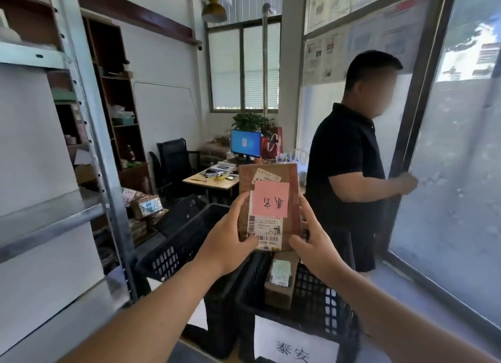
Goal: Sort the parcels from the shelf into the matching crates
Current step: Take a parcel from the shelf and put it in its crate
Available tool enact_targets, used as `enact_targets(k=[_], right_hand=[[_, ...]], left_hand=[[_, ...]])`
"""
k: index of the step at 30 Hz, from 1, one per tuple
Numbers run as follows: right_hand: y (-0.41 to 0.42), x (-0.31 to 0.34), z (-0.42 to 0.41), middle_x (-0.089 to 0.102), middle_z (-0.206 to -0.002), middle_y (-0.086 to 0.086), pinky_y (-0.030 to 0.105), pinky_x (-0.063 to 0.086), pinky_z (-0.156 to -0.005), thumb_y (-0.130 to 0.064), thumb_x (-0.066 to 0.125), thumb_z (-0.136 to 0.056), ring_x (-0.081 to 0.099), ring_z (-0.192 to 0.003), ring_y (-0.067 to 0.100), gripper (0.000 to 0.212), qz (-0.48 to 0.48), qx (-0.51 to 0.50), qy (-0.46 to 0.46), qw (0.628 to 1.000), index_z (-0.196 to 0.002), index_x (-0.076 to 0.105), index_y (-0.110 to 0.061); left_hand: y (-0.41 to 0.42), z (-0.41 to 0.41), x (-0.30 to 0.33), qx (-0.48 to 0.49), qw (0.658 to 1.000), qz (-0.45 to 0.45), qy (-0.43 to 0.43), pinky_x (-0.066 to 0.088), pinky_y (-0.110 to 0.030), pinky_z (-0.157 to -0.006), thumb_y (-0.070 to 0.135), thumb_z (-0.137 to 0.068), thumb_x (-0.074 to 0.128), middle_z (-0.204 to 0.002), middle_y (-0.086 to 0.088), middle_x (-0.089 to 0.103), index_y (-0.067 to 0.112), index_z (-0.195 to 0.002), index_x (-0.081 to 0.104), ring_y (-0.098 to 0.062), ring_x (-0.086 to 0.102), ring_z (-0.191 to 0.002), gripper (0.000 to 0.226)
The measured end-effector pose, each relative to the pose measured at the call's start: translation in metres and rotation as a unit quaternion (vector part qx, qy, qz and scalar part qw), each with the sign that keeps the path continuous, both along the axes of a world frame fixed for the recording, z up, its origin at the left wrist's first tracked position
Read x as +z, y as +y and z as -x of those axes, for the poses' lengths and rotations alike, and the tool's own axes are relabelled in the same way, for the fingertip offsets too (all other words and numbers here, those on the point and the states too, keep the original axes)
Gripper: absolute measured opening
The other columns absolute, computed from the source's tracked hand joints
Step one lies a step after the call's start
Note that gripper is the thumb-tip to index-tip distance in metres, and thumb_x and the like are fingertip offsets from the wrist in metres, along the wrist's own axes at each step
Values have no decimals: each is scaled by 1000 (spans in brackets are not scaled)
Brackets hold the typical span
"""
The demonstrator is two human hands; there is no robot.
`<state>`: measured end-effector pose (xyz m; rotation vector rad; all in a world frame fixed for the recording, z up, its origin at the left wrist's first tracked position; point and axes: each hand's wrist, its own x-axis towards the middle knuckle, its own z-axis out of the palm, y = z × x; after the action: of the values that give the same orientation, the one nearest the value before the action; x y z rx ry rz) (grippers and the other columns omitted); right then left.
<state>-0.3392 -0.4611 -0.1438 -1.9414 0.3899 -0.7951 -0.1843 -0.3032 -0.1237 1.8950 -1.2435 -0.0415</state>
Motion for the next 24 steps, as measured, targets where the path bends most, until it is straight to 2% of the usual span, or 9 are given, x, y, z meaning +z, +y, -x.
enact_targets(k=[4,7,9,12,15,17,20,22,24], right_hand=[[-24,-21,-3,68,-134,-13,48,63,-90,-15,59,-90,72,-115,16,94,-22,-46,25,998,-155,15,-66],[-53,-46,-3,69,-133,-11,46,63,-90,-15,58,-90,73,-110,13,92,-47,-83,47,994,-152,17,-70],[-78,-70,-3,69,-133,-11,49,64,-88,-16,56,-89,75,-104,17,91,-80,-103,65,989,-149,17,-72],[-117,-113,-7,68,-134,-14,56,64,-84,-17,53,-87,76,-101,24,90,-120,-118,90,982,-147,19,-75],[-152,-153,-14,67,-135,-13,47,63,-89,-13,51,-85,72,-112,16,89,-142,-144,108,973,-137,27,-80],[-172,-177,-21,70,-128,-14,43,63,-88,-6,50,-87,72,-112,14,86,-159,-157,118,968,-136,33,-76],[-200,-210,-34,69,-129,-10,43,64,-87,-11,48,-86,73,-108,15,87,-181,-192,153,952,-148,26,-68],[-216,-233,-42,66,-133,-11,42,62,-92,-14,48,-87,70,-111,12,87,-186,-208,166,946,-153,20,-63],[-224,-243,-48,60,-138,-14,30,59,-93,-14,50,-94,65,-115,6,85,-183,-229,194,936,-157,15,-60]], left_hand=[[-34,-14,-19,-30,999,-41,19,54,-37,-100,27,-93,71,-136,16,64,66,-153,6,-10,65,-119,97],[-76,-19,-41,-52,994,-92,21,46,-27,-84,30,-95,68,-122,20,62,65,-152,4,-10,63,-105,93],[-107,-21,-61,-66,991,-114,36,44,-21,-78,28,-96,67,-124,18,62,60,-156,5,-8,61,-100,92],[-153,-22,-104,-84,982,-149,86,52,-25,-85,24,-97,68,-124,15,64,53,-161,7,-8,65,-101,94],[-195,-25,-146,-85,972,-185,121,50,-25,-90,22,-96,70,-132,12,66,53,-161,8,-10,66,-108,96],[-220,-27,-168,-88,965,-204,139,50,-23,-91,20,-96,70,-134,12,65,55,-159,9,-9,65,-112,94],[-258,-35,-197,-107,952,-240,156,51,-28,-104,17,-96,69,-135,13,63,55,-159,8,-9,63,-117,95],[-280,-42,-217,-116,944,-265,159,51,-32,-108,18,-95,69,-137,11,63,54,-160,5,-10,63,-118,97],[-300,-49,-237,-126,939,-286,146,51,-33,-107,22,-94,69,-138,8,63,50,-161,1,-12,64,-116,100]])
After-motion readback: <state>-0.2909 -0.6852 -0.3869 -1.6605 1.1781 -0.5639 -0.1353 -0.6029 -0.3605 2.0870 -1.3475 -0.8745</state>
